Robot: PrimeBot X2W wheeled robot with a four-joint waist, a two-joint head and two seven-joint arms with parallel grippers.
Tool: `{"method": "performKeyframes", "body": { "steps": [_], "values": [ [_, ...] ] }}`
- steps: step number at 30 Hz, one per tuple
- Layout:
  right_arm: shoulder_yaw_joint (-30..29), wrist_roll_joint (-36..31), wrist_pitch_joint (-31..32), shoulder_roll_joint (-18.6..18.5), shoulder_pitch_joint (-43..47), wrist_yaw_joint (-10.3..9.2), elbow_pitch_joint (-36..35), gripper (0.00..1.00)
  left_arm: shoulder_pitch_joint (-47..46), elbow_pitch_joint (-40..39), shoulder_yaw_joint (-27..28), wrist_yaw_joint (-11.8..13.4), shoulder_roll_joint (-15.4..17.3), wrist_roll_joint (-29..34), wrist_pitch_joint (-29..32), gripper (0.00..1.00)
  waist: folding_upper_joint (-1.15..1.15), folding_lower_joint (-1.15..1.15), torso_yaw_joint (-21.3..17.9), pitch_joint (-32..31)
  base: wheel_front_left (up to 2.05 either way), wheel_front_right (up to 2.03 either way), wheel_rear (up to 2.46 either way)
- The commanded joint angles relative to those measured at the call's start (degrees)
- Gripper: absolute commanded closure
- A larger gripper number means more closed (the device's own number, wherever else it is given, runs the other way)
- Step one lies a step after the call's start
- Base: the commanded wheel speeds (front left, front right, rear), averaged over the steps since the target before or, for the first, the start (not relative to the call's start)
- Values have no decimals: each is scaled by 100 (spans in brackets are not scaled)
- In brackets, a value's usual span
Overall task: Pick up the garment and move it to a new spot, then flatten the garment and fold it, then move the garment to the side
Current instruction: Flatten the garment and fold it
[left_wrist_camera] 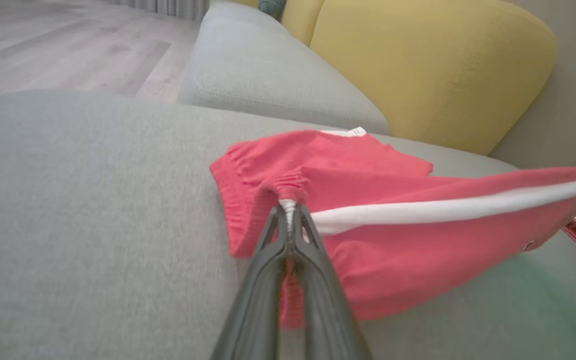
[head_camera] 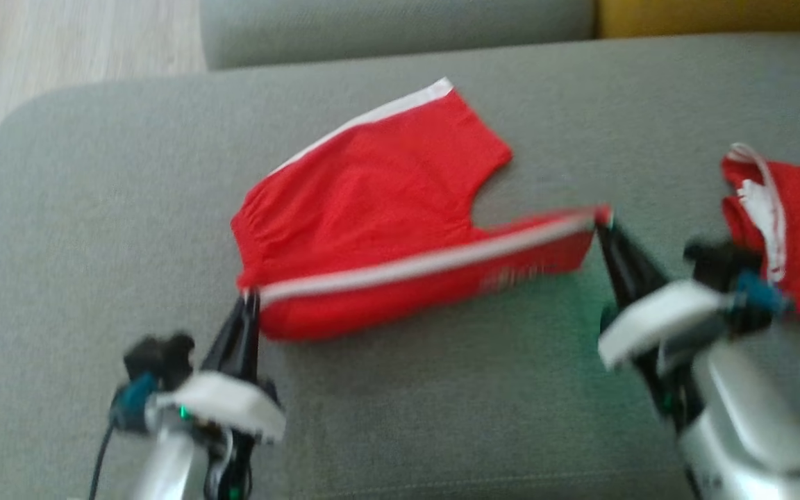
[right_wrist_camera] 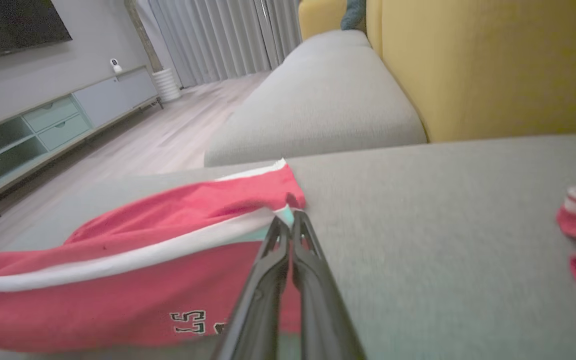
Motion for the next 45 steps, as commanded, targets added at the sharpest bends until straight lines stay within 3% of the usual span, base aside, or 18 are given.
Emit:
{"method": "performKeyframes", "body": {
  "steps": [1,6,16,22,33,34,35,36,37,45],
  "values": [
    [51,-67,-69,-37,-526,36,-74,100,-486,-222,150,-8,83,47,-31,100,0,0,194,289,0,0,0],
    [34,-218,-155,-67,-1274,36,270,100,-1055,-225,88,-27,83,71,-31,100,0,0,386,618,0,0,0],
    [143,-575,-357,-60,-3253,36,1722,100,-2380,74,-286,22,83,-327,-31,100,0,0,872,1477,0,0,0],
    [22,-934,-521,-44,-4388,36,2858,100,-3186,424,-644,250,83,-706,-31,100,0,0,1169,1982,0,0,0],
    [-157,-1659,-774,-123,-5465,36,4107,100,-3900,794,-1146,570,83,-994,-31,100,0,0,1428,2535,0,0,0],
    [-223,-1692,-807,-116,-5518,36,4193,100,-3921,796,-1191,582,83,-1026,-31,91,0,0,1440,2555,0,0,0],
    [-265,-1741,-845,-103,-5568,36,4267,80,-3936,793,-1224,603,83,-1046,-31,51,0,0,1446,2576,0,0,0],
    [-323,-1777,-873,-85,-5604,36,4346,19,-3935,799,-1249,617,83,-1087,-31,0,0,0,1446,2589,0,0,0],
    [-379,-1796,-913,-50,-5628,36,4415,0,-3926,826,-1291,623,83,-1124,-31,0,0,0,1446,2597,0,0,0],
    [-465,-1847,-983,109,-5571,36,4851,0,-3597,790,-1253,824,83,-1095,-31,0,0,0,1384,2500,0,0,0]
  ]
}}
